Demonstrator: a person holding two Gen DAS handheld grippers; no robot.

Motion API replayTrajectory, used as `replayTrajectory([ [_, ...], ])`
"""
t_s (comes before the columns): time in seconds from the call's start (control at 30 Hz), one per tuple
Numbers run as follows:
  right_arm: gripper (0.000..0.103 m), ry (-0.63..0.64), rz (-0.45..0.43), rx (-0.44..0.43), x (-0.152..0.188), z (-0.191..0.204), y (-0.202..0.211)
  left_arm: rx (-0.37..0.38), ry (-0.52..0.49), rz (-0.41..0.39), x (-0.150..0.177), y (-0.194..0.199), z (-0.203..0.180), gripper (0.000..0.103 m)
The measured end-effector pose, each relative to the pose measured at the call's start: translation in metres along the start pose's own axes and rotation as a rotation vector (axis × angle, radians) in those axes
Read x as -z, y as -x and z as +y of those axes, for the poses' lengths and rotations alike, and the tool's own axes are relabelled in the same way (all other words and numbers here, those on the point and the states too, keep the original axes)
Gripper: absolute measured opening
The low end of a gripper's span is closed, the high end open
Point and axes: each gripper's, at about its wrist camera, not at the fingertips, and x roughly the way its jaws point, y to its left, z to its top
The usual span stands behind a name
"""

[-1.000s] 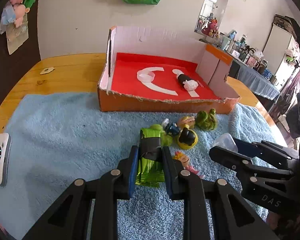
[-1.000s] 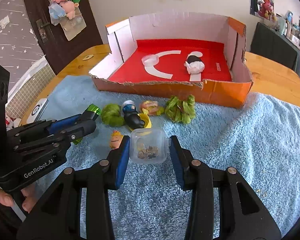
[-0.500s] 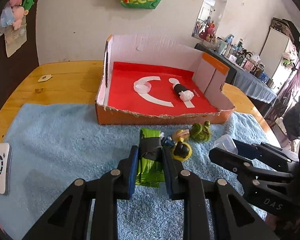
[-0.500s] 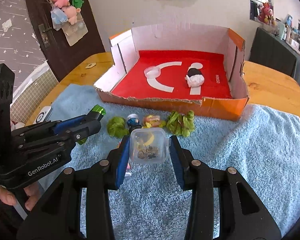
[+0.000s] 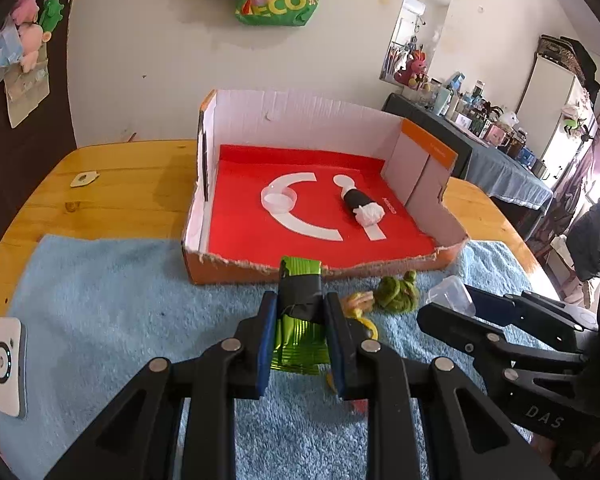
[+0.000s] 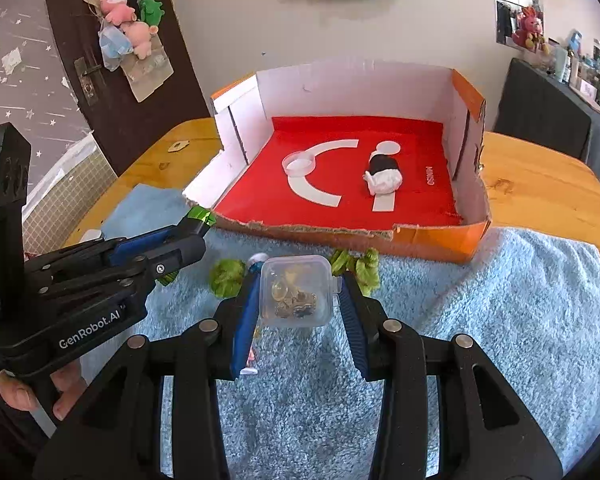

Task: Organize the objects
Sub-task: 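Carry the green packet with the left tool while the right tool carries the container into the box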

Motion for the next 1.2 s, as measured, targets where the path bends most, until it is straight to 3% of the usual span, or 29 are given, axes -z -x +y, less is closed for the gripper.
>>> replayTrajectory([
  [0.6,0.038,-0.011,-0.022,0.013,-0.030,-0.011,-0.005,0.017,-0.007,-0.013,-0.034,-0.014,-0.001,0.024],
  [1.2,0.038,-0.021,0.012,0.034,-0.062,-0.035,-0.036,0.025,-0.002,0.007,-0.071,-0.045,0.005,0.024],
])
